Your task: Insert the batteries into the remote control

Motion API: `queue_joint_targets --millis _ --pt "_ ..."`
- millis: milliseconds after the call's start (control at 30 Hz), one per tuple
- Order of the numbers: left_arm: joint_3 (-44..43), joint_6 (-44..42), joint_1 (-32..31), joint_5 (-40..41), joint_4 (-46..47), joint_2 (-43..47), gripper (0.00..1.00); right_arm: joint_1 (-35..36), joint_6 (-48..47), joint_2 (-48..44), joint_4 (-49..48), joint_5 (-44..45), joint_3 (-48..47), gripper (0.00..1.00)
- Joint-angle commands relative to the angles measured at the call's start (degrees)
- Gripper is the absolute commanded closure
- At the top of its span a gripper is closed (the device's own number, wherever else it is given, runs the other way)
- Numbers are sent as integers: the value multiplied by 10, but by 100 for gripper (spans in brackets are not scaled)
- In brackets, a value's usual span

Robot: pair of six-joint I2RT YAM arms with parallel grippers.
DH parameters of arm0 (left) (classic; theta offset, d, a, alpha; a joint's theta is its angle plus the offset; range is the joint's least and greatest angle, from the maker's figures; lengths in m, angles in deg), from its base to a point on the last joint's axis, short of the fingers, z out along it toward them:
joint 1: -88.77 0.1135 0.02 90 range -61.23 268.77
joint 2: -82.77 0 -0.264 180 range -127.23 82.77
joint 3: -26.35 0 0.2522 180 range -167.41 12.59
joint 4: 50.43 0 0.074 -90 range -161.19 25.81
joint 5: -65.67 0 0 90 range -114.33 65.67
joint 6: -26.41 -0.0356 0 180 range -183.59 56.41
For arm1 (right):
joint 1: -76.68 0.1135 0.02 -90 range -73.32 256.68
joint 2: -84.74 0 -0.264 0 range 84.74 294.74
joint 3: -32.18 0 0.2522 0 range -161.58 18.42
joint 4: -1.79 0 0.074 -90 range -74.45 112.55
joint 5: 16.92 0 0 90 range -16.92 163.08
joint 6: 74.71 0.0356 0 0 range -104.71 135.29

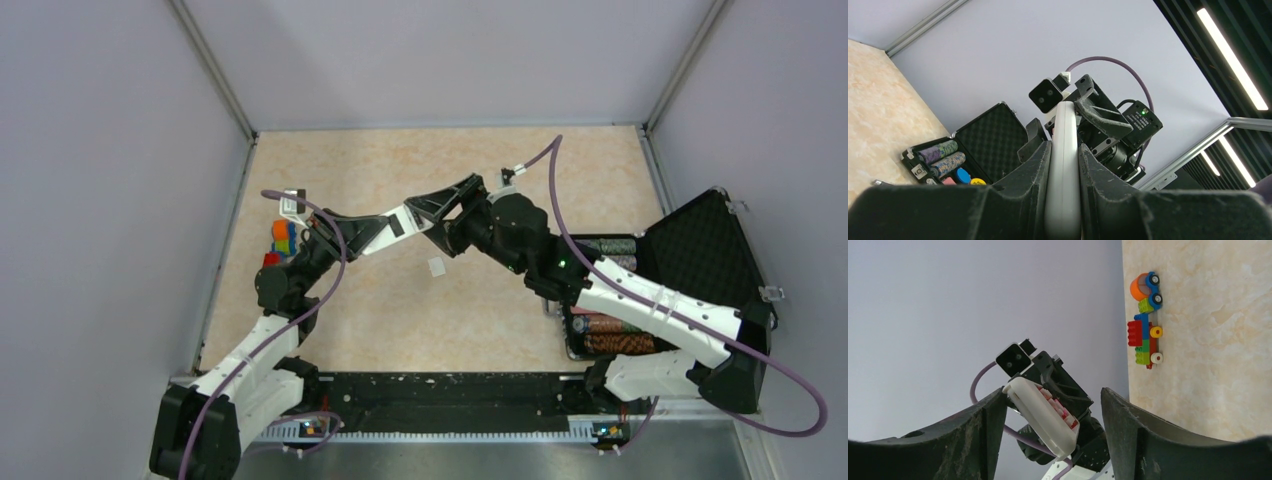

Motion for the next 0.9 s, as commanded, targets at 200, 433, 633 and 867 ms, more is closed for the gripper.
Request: queue_joint_targets --millis 200,433,633,867 --pt "-19 16 0 36 37 22 100 -6 5 -7 -38 -13 22 44" --pt "-20 26 0 67 38 30 100 -6 11 -11 -46 -13 33 50" --pt "-19 33 0 80 41 30 100 -6 9 -7 -46 -15 35 53" --pt "-21 46 0 88 48 29 100 -6 3 -1 -46 -17 32 59"
